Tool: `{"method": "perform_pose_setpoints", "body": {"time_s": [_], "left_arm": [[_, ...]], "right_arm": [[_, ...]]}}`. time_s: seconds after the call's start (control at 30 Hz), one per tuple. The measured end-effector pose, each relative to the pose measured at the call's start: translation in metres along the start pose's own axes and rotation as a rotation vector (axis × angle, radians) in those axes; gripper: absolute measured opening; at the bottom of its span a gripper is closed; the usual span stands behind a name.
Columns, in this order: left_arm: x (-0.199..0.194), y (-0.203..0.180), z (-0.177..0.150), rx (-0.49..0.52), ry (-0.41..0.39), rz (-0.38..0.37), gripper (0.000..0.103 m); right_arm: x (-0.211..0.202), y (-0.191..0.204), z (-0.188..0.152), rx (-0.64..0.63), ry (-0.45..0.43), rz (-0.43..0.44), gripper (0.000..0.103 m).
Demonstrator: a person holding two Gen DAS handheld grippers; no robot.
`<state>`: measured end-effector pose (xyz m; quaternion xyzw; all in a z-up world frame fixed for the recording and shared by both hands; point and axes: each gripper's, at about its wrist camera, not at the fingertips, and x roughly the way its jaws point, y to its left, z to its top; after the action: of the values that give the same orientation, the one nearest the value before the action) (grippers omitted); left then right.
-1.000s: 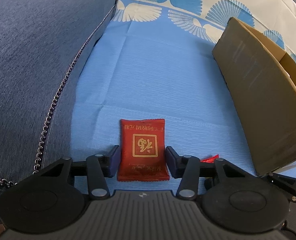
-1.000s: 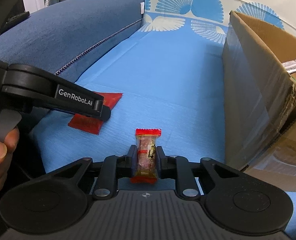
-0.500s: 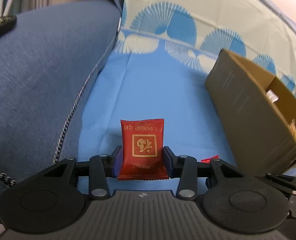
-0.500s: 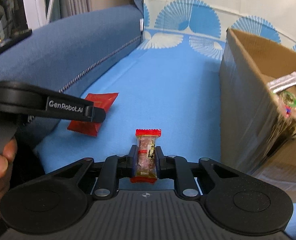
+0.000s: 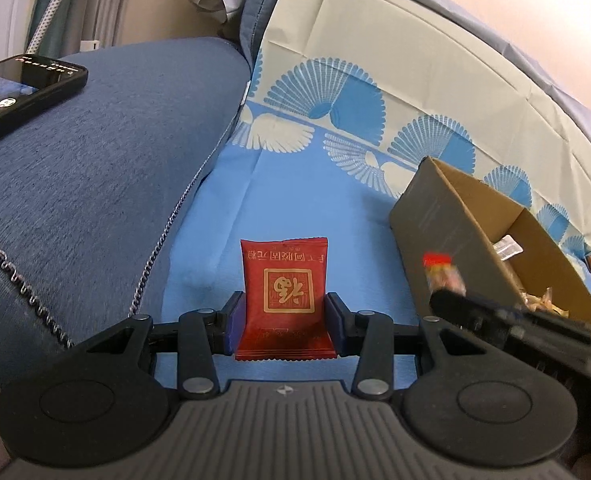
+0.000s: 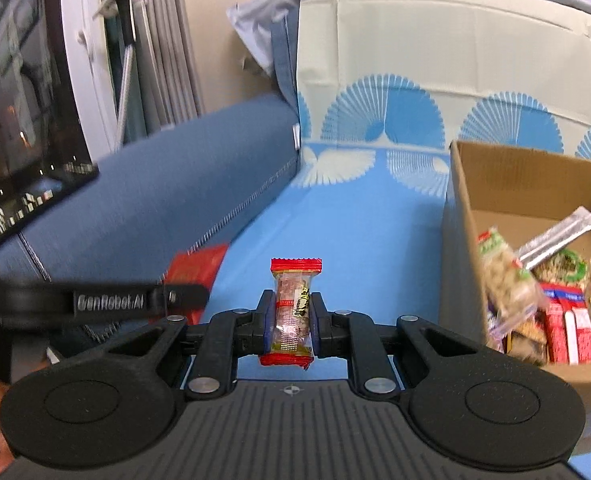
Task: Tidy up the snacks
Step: 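Lift and carry the red candy and red square packet over the box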
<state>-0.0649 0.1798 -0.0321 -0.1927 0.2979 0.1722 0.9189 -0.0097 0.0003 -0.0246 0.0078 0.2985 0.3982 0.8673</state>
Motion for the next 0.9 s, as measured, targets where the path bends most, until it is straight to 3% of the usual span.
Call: {"method": "perform_pose_setpoints", "body": {"time_s": [0.37,0.9], "left_arm": [[0.001,-0.014,0.01,-0.048,0.051,0.028,0.047],[0.033,-0.108,0.074,-0.004,-0.047,-0.045,0.047]], "right_arm": [[-0.023,-0.025,0.024,0.061,-0.112,0.027,0.018],[-0.037,-0.09,0.044,0.169,-0.242,-0.083,0.018]]}}
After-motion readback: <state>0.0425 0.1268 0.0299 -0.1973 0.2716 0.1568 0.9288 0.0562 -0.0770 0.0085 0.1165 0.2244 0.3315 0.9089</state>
